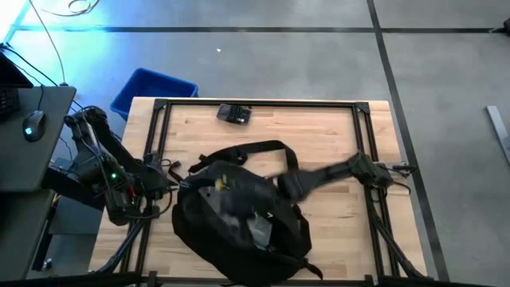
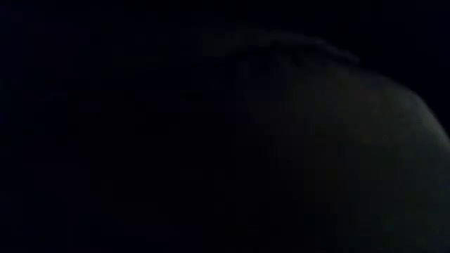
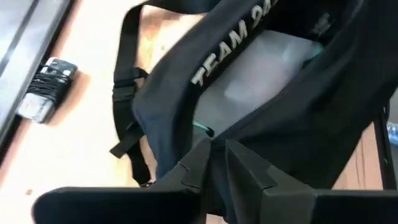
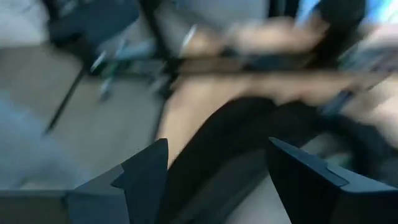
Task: Unpack backpack
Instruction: Put the phone into the black backpack
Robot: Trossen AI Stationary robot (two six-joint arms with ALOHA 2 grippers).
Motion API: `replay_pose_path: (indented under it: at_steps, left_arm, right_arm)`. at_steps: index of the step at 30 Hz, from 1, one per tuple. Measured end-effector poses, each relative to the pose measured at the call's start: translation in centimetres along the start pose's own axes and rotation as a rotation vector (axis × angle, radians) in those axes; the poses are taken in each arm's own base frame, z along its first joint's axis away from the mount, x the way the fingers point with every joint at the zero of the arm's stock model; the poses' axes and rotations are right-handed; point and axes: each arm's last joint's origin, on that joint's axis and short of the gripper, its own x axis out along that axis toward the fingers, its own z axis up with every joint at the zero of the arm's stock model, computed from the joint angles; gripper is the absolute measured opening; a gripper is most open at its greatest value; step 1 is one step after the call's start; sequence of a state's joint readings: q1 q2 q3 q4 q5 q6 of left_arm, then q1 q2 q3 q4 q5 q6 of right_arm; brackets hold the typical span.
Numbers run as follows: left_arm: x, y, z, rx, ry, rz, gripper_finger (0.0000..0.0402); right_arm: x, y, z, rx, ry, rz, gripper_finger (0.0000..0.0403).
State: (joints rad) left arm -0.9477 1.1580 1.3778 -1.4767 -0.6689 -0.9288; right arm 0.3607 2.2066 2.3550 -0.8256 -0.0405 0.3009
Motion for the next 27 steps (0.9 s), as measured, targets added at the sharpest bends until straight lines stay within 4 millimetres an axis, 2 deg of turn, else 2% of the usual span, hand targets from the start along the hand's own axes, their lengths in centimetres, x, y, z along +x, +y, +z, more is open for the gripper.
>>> replay_pose_path:
  at_steps: [4,7,10,14,18,22,24,27]
  left_arm:
    - [1.9,-0.6,-0.3,0.036,0.051,-0.027,0.0070]
    - [3.5,-0.5,-0.8,0.060,0.102,0.001,0.0090]
    - [4.8,-0.6,-0.4,0.077,0.127,-0.058,0.0100]
    - [5.6,-0.8,0.8,0.091,0.113,-0.168,0.0101]
    - [6.1,-0.5,1.3,0.106,0.112,-0.182,0.0101]
    - [6.2,-0.3,1.5,0.080,0.117,-0.177,0.0101]
    - [6.2,-0.3,1.4,0.073,0.117,-0.177,0.0101]
    - [6.2,-0.3,1.4,0.077,0.119,-0.181,0.0101]
  right_arm:
    - [0.7,3.7,-3.6,0.099,0.211,-0.028,0.0252]
    - [0.6,5.0,-6.0,0.191,0.325,-0.187,0.0252]
    - [0.3,6.2,-7.7,0.269,0.383,-0.299,0.0252]
    - [1.1,8.7,-9.6,0.276,0.431,-0.217,0.0252]
    - [2.6,10.8,-12.2,0.258,0.507,-0.094,0.0252]
    - [3.8,10.0,-15.2,0.326,0.605,-0.214,0.0234]
    - [4.1,9.3,-16.3,0.340,0.662,-0.276,0.0200]
    - [3.9,8.3,-17.2,0.316,0.737,-0.344,0.0124]
